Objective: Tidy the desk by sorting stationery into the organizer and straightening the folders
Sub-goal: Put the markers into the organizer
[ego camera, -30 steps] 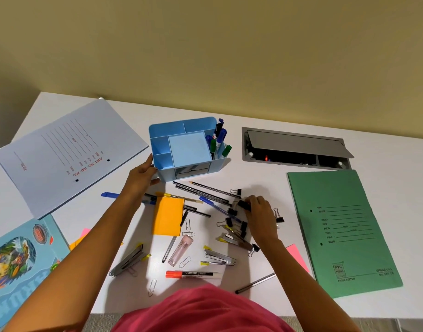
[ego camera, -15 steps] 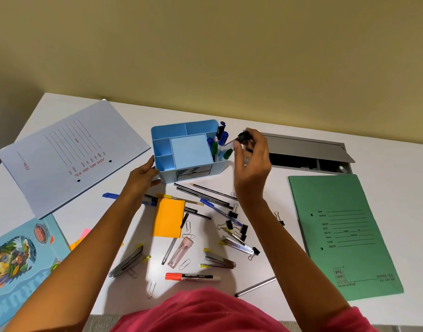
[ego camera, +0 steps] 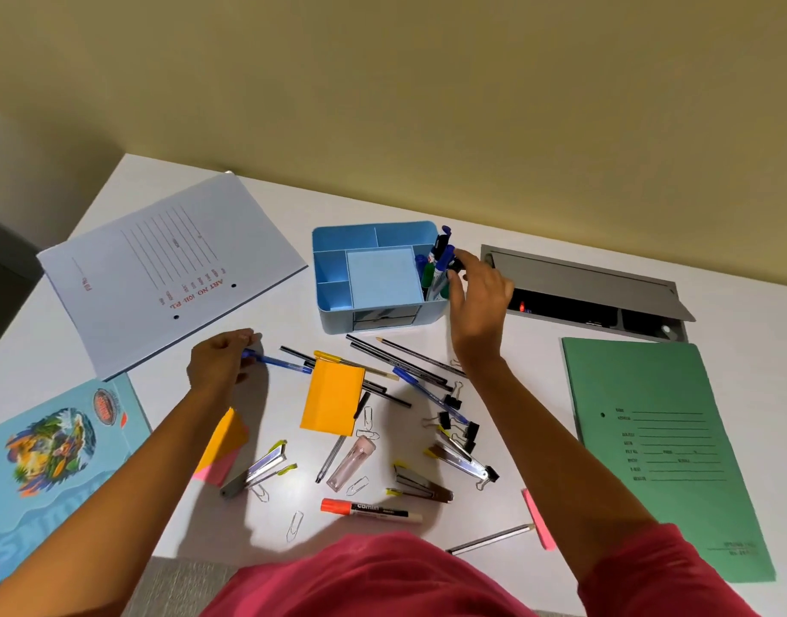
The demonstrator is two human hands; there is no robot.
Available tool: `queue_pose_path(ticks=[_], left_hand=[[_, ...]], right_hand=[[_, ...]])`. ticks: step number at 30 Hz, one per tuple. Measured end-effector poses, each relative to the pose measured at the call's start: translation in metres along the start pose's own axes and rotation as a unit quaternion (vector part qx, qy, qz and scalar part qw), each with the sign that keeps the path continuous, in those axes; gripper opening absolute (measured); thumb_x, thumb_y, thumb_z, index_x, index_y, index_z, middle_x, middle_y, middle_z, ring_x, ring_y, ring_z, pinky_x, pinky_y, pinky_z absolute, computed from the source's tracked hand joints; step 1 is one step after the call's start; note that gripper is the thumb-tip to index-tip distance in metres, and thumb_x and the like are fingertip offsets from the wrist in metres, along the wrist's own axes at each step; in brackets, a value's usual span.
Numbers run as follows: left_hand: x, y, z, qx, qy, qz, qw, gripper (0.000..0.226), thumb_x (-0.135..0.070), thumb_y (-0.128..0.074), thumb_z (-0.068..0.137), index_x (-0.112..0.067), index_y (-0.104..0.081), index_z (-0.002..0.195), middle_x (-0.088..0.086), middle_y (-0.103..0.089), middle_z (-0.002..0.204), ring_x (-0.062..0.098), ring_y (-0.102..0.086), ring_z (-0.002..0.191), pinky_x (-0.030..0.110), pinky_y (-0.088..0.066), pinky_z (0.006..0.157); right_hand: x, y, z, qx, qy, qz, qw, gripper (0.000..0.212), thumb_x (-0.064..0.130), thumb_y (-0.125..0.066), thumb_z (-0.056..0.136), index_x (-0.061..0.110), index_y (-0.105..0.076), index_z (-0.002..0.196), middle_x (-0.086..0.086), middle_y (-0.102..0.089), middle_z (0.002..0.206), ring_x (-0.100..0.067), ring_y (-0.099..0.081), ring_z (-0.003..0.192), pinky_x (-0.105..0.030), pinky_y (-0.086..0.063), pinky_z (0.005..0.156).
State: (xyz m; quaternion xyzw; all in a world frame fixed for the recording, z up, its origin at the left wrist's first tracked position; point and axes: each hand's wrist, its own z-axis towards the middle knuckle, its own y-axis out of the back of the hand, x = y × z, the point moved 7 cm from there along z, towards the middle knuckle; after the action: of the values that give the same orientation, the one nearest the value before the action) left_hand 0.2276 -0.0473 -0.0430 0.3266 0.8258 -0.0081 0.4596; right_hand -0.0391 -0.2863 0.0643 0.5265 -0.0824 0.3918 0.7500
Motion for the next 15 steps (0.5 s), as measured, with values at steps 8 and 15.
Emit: queue_pose_path(ticks=[8,15], left_hand=[[0.026,0.026,0.009,-0.114,0.036,0.032,0.992,0.022,-0.016,-0.058,0.091,-0.007,-0.065,0.109,0.013,-0.063,0.091,0.027,-0.059,0.076,0.034,-0.051,0.070],[0.023,0.011,-0.009,-0.093,-0.046,0.103,0.989,0.025,-0.017,-0.050,0.094,-0.004,-0.063,0.111,0.020,-0.067,0.104,0.038,-0.062,0.098,0.047,-0.049,0.093]], right_hand=[[-0.006,-0.014,0.000,0.021,0.030,-0.021,0.999,0.031,0.015,-0.049,0.098,0.003,-0.060,0.125,-0.014,-0.067,0.103,-0.029,-0.060,0.095,-0.044,-0.047,0.086],[0.001,0.001,-0.020,-0.054,0.089,-0.016,0.994,0.031,0.007,-0.049,0.098,-0.009,-0.057,0.123,-0.023,-0.067,0.103,-0.033,-0.064,0.093,-0.045,-0.056,0.079]])
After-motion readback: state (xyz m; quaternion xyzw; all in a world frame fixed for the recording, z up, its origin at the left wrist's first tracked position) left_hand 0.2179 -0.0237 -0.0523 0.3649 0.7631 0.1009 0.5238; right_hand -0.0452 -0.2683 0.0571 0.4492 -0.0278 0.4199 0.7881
